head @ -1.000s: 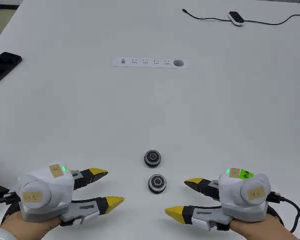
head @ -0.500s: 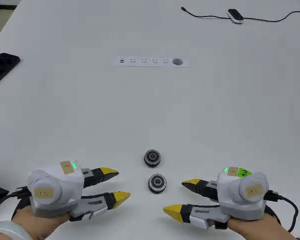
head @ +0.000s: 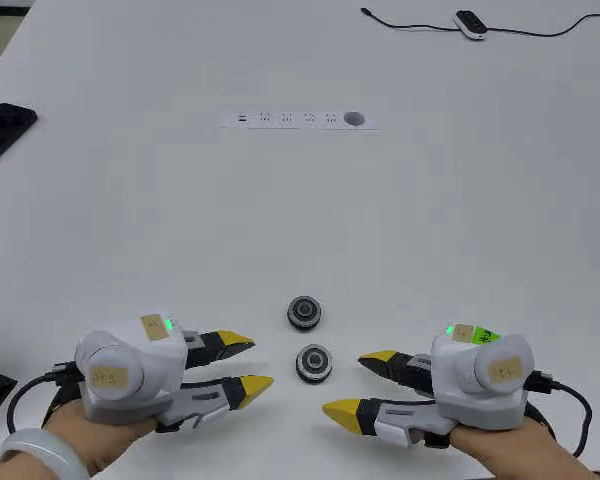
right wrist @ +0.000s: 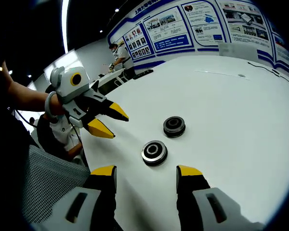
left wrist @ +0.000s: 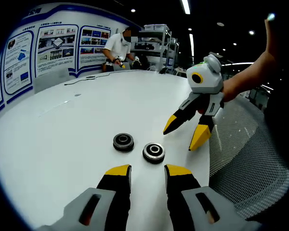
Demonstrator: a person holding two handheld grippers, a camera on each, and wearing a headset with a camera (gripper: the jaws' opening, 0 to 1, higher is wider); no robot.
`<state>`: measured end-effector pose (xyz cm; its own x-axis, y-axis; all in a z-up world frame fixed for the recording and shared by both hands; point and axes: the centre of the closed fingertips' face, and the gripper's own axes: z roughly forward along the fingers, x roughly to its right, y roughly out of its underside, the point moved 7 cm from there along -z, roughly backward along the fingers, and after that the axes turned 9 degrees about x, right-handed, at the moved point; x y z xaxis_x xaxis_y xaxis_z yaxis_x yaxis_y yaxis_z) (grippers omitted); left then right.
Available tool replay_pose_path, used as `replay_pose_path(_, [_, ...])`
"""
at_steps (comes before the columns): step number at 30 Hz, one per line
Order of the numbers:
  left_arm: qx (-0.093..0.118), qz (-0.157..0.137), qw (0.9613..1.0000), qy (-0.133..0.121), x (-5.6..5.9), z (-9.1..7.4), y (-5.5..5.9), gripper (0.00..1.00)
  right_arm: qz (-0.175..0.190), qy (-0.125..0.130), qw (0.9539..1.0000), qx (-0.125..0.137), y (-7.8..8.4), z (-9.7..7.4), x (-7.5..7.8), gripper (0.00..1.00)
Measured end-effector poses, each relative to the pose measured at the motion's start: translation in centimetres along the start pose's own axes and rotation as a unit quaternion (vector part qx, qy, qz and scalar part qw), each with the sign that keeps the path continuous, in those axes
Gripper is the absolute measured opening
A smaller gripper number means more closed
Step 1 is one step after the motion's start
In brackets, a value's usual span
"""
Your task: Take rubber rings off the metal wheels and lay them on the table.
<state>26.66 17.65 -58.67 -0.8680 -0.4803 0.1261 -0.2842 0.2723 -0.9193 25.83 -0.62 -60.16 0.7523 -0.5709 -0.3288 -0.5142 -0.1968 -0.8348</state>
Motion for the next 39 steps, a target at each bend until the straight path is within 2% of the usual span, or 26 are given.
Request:
replay_pose_path(11, [-0.005, 0.018, 0.9996, 0.020, 0.4, 1.5, -0.6, 0.25, 0.008, -0.004, 0.9999, 0.005, -0.1, 0.3, 0.0, 0.50])
replay_pose_path(39, [-0.030, 0.050, 0.9968, 0.054, 0.6, 4.5, -0.8, 0.18, 0.035, -0.008, 0.9992, 0.015, 0.1, 0.9, 0.3, 0.48])
